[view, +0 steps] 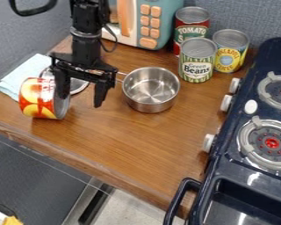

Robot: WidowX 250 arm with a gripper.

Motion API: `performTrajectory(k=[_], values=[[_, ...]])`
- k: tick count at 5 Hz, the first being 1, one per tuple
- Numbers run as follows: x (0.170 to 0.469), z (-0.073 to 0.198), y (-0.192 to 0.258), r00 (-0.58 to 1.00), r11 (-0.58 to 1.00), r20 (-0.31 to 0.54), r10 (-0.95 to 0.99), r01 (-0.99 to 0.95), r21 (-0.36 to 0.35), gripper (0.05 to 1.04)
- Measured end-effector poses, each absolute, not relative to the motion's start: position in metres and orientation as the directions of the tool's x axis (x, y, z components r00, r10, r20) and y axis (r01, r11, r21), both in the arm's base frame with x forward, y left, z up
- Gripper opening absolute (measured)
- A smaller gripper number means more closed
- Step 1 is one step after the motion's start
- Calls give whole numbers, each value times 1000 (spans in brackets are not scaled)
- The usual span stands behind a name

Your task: Throws the can to the left side of the table

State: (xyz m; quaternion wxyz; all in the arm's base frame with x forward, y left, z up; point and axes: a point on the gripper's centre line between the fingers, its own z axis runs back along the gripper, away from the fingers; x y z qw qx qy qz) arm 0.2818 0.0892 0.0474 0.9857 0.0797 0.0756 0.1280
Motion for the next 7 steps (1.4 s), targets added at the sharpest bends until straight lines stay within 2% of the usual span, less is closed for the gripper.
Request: performTrajectory(k=[2,3,4,5,6,7], values=[[284,35,41,990,962,-110,89,-57,268,1001],[284,33,33,992,960,-102,75,-44,277,1001],[286,31,28,993,967,-73,88,-68,244,1001],[290,33,23,992,978,-2,124,-122,170,1001],[291,30,22,992,983,16,128,-129,130,1001],[293,36,20,991,987,80,110,-118,111,1001]])
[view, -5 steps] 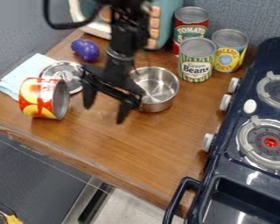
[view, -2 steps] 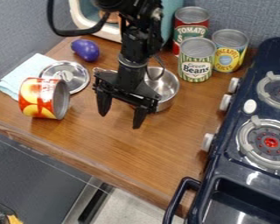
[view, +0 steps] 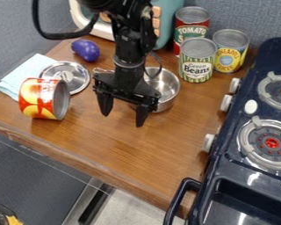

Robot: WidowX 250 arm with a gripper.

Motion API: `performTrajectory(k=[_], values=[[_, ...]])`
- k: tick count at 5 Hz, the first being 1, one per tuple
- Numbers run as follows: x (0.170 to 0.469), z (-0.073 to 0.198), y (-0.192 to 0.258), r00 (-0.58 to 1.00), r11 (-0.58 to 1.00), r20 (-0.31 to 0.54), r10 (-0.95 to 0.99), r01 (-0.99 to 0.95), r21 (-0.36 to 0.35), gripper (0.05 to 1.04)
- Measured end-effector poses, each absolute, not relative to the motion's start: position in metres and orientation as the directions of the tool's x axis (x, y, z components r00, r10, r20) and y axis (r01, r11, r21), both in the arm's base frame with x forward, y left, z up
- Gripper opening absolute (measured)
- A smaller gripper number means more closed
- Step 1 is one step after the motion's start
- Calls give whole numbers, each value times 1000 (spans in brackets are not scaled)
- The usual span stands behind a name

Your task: Throws the can to the left side of the table

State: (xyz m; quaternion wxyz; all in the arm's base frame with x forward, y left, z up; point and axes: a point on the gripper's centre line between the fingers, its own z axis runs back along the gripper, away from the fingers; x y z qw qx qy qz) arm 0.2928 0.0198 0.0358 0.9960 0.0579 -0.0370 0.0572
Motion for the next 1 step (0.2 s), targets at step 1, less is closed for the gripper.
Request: performTrajectory(k=[1], values=[[292,32,20,985,989,138,102,-115,88,1001]])
